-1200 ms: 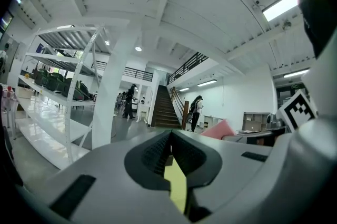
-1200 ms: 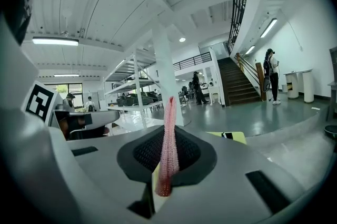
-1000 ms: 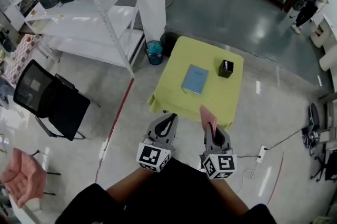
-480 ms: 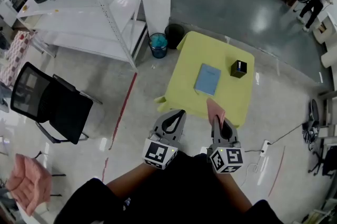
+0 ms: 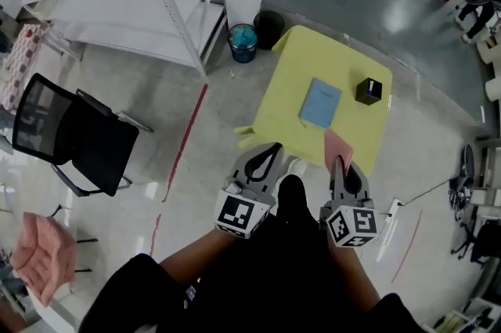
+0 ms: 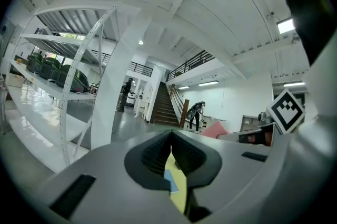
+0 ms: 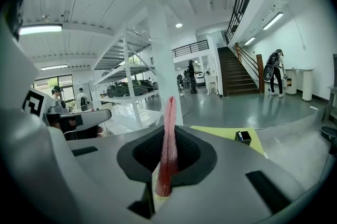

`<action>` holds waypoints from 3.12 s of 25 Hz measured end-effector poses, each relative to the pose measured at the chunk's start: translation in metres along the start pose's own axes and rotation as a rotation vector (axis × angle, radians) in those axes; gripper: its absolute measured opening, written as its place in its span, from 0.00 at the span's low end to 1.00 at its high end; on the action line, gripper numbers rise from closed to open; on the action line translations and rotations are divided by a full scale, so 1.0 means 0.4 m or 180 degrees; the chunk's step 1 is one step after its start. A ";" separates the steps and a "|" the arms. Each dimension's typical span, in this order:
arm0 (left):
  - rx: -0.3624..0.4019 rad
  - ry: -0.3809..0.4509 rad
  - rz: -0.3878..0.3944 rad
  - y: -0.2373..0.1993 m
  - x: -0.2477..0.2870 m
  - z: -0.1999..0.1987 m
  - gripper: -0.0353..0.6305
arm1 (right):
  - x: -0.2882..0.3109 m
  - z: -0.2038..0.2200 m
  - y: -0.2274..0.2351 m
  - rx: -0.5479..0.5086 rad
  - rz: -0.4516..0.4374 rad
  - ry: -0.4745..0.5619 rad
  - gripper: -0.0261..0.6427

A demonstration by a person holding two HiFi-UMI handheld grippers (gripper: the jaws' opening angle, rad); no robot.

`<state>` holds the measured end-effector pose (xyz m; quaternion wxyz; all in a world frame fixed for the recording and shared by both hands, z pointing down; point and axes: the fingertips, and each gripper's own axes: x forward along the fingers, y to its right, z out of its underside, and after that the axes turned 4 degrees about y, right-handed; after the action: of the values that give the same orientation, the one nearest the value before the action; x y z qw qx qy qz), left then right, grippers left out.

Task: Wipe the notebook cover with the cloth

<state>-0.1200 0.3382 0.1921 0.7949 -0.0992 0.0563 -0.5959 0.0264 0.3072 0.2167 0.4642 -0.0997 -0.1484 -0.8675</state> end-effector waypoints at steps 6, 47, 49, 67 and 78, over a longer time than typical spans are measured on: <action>0.0164 -0.0080 -0.0082 -0.006 0.084 0.008 0.08 | 0.082 -0.019 0.077 0.0079 -0.0079 0.0108 0.10; 0.0157 -0.0457 -0.0413 -0.020 0.760 0.228 0.08 | 0.606 0.083 0.522 0.1062 -0.0991 -0.0491 0.10; 0.0109 -0.0492 -0.0394 -0.041 0.770 0.246 0.08 | 0.631 0.104 0.517 0.1070 -0.0958 -0.0564 0.10; -0.0184 -0.0864 0.0012 -0.262 0.885 0.386 0.08 | 0.929 0.326 0.469 0.0720 -0.0596 -0.0920 0.10; -0.0312 -0.1182 0.0271 -0.358 0.925 0.505 0.08 | 1.040 0.469 0.528 0.1231 -0.0108 -0.1084 0.10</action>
<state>-0.1073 -0.0367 0.4314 0.8104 -0.2435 -0.0581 -0.5297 -0.0192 -0.0605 0.5565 0.4284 -0.1512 -0.3891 -0.8014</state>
